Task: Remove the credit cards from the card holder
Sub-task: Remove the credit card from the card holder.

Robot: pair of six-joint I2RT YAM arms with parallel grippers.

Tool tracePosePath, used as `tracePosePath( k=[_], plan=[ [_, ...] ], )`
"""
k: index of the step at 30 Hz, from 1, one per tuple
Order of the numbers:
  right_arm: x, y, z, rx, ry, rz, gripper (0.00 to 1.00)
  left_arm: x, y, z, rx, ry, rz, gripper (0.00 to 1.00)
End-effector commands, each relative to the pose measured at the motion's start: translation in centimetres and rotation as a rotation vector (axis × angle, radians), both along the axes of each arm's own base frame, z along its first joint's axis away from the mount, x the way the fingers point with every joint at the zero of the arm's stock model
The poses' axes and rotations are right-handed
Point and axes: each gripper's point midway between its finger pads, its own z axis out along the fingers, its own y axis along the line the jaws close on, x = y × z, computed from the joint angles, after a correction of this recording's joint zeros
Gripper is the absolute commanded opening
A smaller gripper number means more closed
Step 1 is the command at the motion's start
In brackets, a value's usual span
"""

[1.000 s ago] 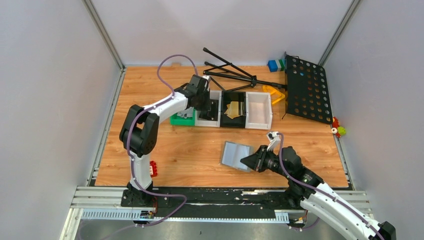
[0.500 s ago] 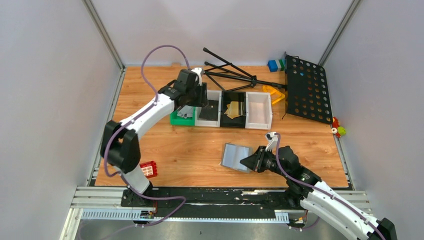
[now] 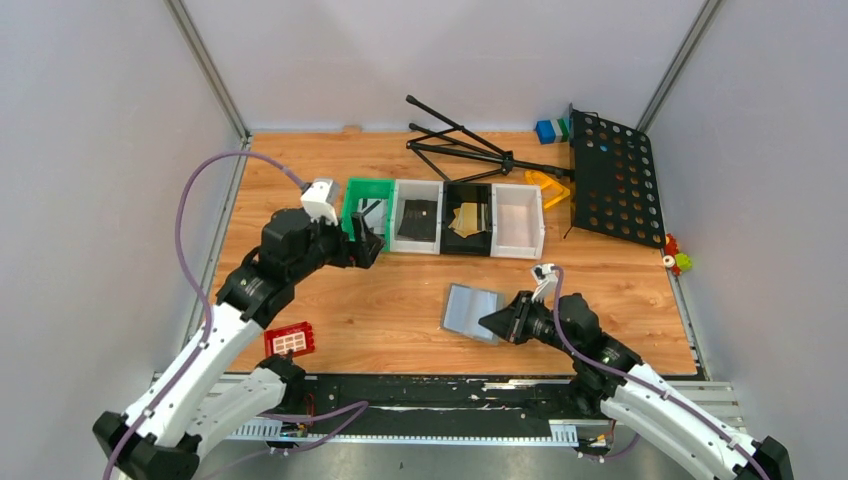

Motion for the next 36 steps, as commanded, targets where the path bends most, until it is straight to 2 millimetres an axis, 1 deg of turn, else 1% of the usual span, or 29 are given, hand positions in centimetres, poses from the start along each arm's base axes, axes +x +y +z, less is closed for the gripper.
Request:
tracePosePath(
  k=[1,3,6,7,8,10,11,17,19,21,26,36],
  plan=[
    [0.4,0.6,2.5,0.089,-0.055,-0.003,0.0,-1.8,0.8,-2.1,-0.054,0.072,0.047,1.0],
    [0.4,0.6,2.6,0.099,-0.055,-0.005,0.0,-2.8,0.7,-3.6,-0.074,0.116,0.034,1.0],
    [0.3,0.6,2.9,0.116,-0.05,-0.005,0.0,-4.5,-1.1,-5.1,-0.166,0.148,-0.067,1.0],
    [0.2,0.6,3.0,0.123,-0.048,-0.005,0.0,-4.8,-1.9,-5.0,-0.218,0.141,-0.098,1.0],
    [0.2,0.7,3.0,0.129,-0.045,-0.004,0.0,-5.4,-2.4,-5.5,-0.254,0.147,-0.13,1.0],
    [0.1,0.6,3.1,0.138,-0.042,-0.005,0.0,-6.2,-3.2,-5.7,-0.317,0.139,-0.181,1.0],
    [0.0,0.6,3.0,0.14,-0.04,-0.006,0.0,-6.6,-3.4,-6.1,-0.333,0.144,-0.199,1.0],
    [-0.1,0.7,3.6,0.174,-0.042,-0.009,0.0,-7.6,-3.6,-6.6,-0.368,0.14,-0.232,1.0],
    [-0.1,0.8,3.7,0.187,-0.039,-0.005,0.0,-7.7,-3.9,-6.9,-0.395,0.152,-0.24,1.0],
    [-0.1,1.1,4.2,0.213,-0.052,0.004,0.0,-7.9,-4.2,-7.2,-0.423,0.163,-0.253,0.99],
    [-0.1,1.3,4.3,0.227,-0.047,0.014,0.0,-8.5,-5.3,-7.4,-0.511,0.174,-0.311,0.99],
    [-0.2,1.5,4.9,0.264,-0.048,0.021,0.0,-9.1,-5.8,-8.2,-0.525,0.193,-0.331,1.0]
  ],
)
